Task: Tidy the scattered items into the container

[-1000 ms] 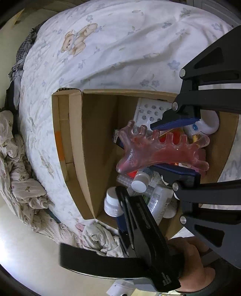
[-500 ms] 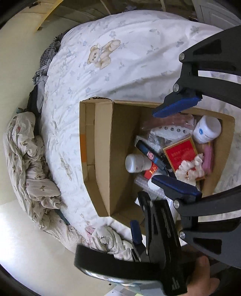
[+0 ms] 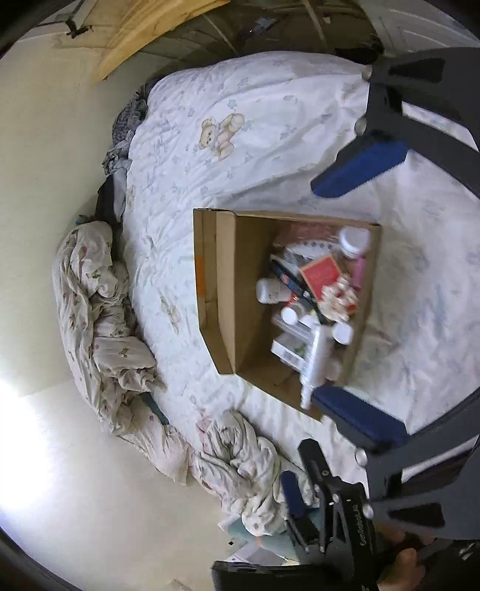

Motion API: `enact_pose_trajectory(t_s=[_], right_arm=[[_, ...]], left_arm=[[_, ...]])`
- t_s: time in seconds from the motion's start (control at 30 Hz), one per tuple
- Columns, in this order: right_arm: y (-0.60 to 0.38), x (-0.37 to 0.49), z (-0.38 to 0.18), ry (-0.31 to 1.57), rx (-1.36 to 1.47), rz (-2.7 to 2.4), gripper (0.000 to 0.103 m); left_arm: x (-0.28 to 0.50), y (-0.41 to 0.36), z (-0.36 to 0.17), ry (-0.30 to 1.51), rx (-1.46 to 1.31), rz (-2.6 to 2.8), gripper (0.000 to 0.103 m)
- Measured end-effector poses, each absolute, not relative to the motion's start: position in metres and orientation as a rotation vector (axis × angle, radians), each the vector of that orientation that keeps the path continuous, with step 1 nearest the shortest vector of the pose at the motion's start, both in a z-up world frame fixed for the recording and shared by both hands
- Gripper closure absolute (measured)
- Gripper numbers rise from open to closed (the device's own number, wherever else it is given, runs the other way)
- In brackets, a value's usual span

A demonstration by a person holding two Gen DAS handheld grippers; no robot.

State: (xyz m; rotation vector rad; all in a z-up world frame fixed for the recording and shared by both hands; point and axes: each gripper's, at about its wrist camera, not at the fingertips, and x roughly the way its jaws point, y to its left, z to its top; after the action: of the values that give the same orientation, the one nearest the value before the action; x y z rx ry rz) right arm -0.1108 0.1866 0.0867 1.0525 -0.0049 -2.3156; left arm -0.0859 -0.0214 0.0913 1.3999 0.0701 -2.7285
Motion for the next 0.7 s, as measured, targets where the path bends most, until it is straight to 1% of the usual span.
enact_pose_trajectory(t_s=[0.1, 0.17, 0.23, 0.33, 0.43, 0.57, 0.7], right_arm=[[0.187, -0.089, 0.076, -0.027, 0.986, -2.322, 0.000], [0.186, -0.082, 0.064, -0.016, 0.973, -2.338, 0.000], [0.179, -0.083, 0.054, 0.019, 1.010, -2.342, 0.000], [0.172, -0.085, 0.050, 0.056, 0.996, -2.360, 0.000], [0.171, -0.088, 0.049, 0.036, 0.996, -2.370, 0.000], [0.170, -0.092, 0.043, 0.025, 1.030, -2.358, 0.000], [0.169, -0.095, 0.038, 0.014, 1.065, -2.346, 0.000]], left_arm=[[-0.058, -0.026, 0.090, 0.136, 1.396, -2.764, 0.025], [-0.048, -0.028, 0.080, 0.144, 1.401, -2.782, 0.024], [-0.039, -0.031, 0.069, 0.131, 1.339, -2.803, 0.024], [-0.034, -0.037, 0.064, 0.166, 1.251, -2.834, 0.025], [-0.035, -0.041, 0.062, 0.203, 1.191, -2.873, 0.025], [-0.036, -0.038, 0.051, 0.227, 1.221, -2.855, 0.023], [-0.038, -0.027, 0.045, 0.180, 1.292, -2.794, 0.023]])
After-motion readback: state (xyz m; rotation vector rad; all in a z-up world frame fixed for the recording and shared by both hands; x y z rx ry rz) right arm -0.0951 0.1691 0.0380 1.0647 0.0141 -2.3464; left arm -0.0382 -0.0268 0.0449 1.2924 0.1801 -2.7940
